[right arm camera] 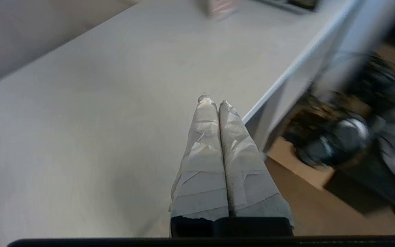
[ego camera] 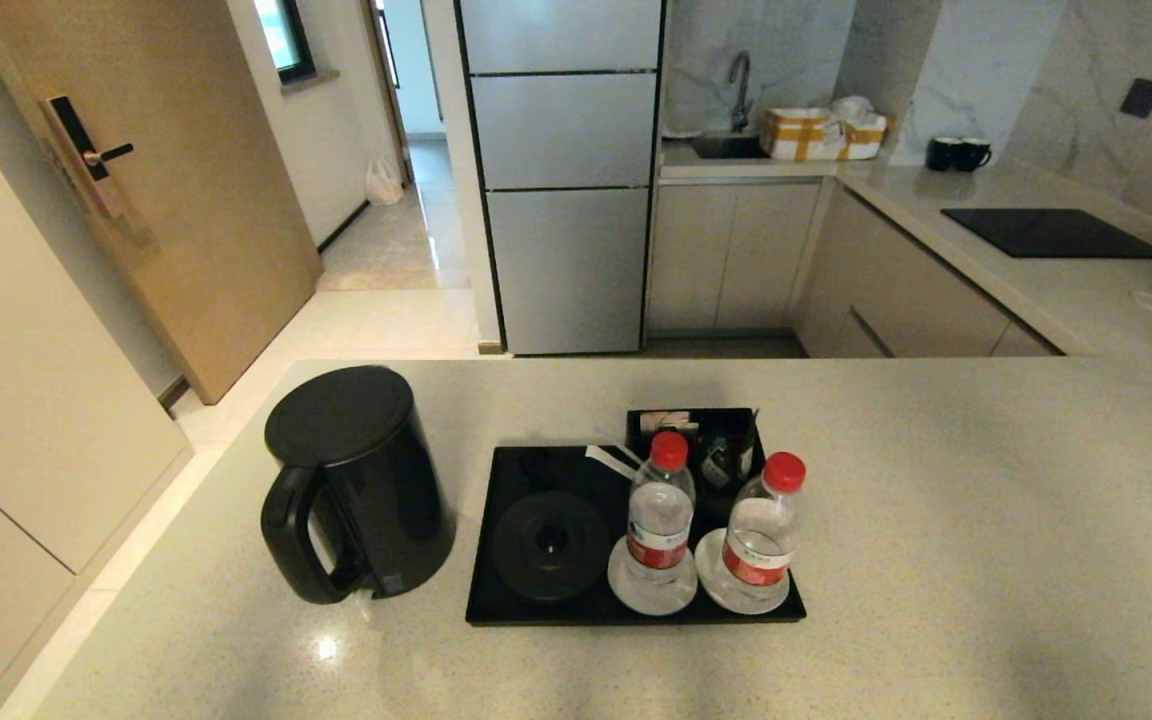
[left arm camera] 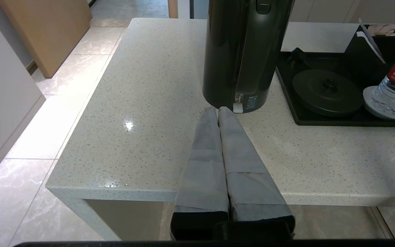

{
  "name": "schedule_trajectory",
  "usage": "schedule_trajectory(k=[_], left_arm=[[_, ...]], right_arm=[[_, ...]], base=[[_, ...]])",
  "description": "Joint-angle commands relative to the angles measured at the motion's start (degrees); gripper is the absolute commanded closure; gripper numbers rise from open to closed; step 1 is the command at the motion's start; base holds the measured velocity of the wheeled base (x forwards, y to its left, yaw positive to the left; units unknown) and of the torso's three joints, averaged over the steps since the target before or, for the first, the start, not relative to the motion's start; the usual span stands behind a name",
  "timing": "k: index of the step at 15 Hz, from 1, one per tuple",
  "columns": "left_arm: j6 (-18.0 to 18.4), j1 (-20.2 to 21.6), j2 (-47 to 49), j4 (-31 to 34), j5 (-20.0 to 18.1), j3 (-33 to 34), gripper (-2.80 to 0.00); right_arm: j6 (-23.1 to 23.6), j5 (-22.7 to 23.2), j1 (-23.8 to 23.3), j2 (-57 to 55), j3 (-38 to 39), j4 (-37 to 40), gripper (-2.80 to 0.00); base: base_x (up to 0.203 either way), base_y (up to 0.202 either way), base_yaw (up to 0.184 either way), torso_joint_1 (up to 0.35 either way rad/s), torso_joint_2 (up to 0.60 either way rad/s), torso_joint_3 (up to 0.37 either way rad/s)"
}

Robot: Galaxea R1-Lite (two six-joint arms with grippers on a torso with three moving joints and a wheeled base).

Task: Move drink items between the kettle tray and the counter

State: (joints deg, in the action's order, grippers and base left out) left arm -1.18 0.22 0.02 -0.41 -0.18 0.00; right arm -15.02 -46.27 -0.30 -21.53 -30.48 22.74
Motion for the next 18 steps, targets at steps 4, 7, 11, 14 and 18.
schedule_trajectory(k=[4,7,11,14,18], left_arm=[[-0.05,0.04,0.06,-0.02,0.01,0.09,0.0],[-0.05,0.04,0.06,-0.02,0.01,0.09,0.0],[-0.05,0.04,0.06,-0.02,0.01,0.09,0.0],[-0.05,0.04,0.06,-0.02,0.01,0.09,0.0],[-0.05,0.04,-0.02,-0.02,0.01,0.09,0.0]], right_arm=[[11.25,13.63,0.16,21.02,17.62,-2.1,0.0],[19.38,34.69,0.2,21.58,25.42,-16.52,0.0],[15.87,46.74,0.22,21.61,29.57,-20.99,0.0],[15.37,45.92,0.22,21.61,29.77,-21.07,0.0],[15.81,46.19,0.22,21.61,29.95,-21.33,0.0]], base=[[0.0,0.0,0.0,0.0,0.0,0.0],[0.0,0.0,0.0,0.0,0.0,0.0],[0.0,0.0,0.0,0.0,0.0,0.0],[0.0,0.0,0.0,0.0,0.0,0.0],[0.0,0.0,0.0,0.0,0.0,0.0]])
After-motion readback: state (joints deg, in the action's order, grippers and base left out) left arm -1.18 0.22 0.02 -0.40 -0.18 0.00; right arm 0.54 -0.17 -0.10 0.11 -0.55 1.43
